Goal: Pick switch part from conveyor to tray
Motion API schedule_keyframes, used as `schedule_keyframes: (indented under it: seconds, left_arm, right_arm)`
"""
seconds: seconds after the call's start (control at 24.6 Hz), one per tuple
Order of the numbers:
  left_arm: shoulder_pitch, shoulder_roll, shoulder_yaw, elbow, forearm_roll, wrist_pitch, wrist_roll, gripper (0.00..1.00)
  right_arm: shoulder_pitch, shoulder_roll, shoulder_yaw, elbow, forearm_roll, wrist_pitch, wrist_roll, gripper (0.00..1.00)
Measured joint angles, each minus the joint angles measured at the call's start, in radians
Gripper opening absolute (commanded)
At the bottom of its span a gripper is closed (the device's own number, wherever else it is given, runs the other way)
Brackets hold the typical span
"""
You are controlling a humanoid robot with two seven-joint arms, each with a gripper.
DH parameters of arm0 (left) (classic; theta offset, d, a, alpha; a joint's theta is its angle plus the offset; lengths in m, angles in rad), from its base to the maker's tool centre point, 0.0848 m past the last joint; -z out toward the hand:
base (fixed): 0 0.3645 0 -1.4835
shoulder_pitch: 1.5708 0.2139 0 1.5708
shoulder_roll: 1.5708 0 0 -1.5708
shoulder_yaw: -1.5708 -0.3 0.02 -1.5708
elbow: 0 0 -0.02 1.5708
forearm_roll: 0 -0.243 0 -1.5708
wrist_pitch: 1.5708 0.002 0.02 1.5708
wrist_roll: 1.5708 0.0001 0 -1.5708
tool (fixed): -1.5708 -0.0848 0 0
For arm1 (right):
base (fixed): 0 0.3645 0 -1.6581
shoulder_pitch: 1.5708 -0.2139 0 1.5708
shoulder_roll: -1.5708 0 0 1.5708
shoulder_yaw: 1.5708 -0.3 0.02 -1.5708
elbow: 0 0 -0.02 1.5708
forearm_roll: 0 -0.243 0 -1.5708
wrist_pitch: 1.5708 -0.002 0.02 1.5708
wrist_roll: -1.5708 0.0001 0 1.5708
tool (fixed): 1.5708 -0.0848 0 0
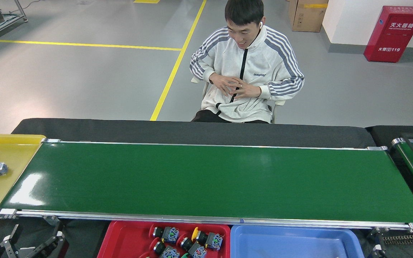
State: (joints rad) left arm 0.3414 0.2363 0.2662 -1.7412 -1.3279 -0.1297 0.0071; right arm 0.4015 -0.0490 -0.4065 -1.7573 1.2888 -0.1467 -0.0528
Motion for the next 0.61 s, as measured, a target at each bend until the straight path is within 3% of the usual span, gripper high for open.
schedule_keyframes:
  seconds: [0.24,0.61]
  left_arm:
    - [0.0,-0.02,0.006,-0.003,0.0,-0.054,0.006,1.0]
    - [0.039,-0.02,0.093,-0.005,0.0,-0.063,0.006,1.0]
  right_arm:
    - [0.0,-0.001,-0.033,0.0,-0.064,-0.1,0.051,1.0]
    - [0.0,-0.007,-0.042,0.0,-0.067,-0.162,0.067,1.0]
